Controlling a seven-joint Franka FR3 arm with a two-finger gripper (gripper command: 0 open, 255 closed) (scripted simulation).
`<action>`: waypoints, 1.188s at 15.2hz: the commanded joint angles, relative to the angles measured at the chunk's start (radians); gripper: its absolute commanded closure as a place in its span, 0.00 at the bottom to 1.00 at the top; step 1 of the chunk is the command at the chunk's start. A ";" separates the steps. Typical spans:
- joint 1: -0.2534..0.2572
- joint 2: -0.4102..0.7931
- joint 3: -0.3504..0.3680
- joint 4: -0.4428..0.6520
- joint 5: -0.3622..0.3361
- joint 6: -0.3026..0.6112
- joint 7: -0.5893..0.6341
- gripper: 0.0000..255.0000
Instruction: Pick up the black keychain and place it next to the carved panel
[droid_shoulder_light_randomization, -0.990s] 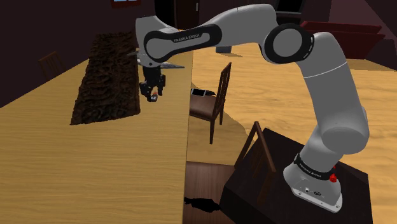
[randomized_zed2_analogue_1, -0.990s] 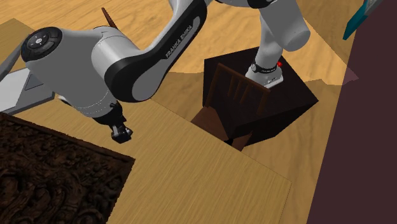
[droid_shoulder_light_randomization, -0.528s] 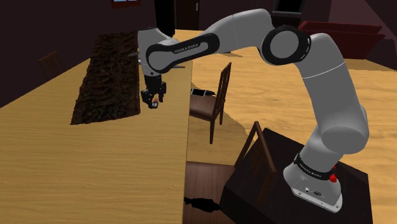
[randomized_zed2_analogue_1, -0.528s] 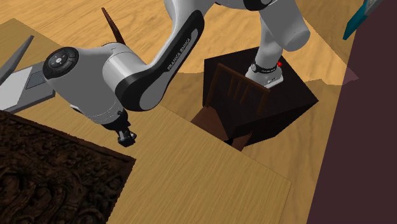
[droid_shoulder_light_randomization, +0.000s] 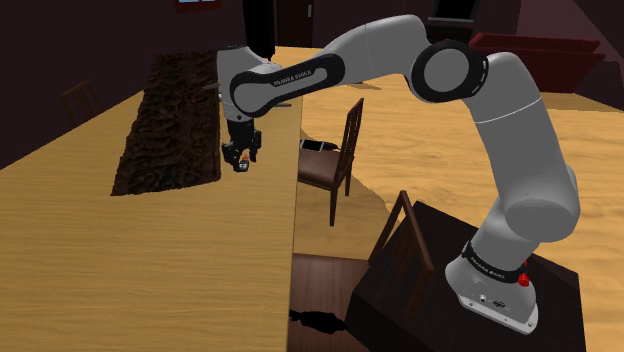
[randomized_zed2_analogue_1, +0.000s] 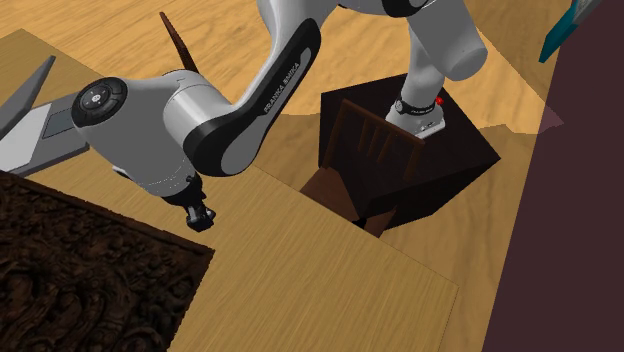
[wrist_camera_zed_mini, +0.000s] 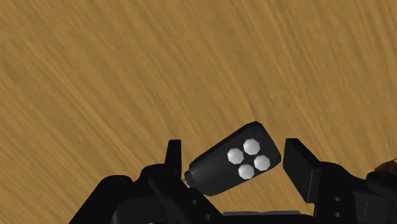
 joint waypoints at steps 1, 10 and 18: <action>0.000 0.000 0.000 0.000 0.000 0.000 0.000 0.00; 0.004 -0.034 0.010 0.073 0.016 -0.104 -0.013 0.00; 0.004 -0.034 0.010 0.073 0.016 -0.104 -0.013 0.00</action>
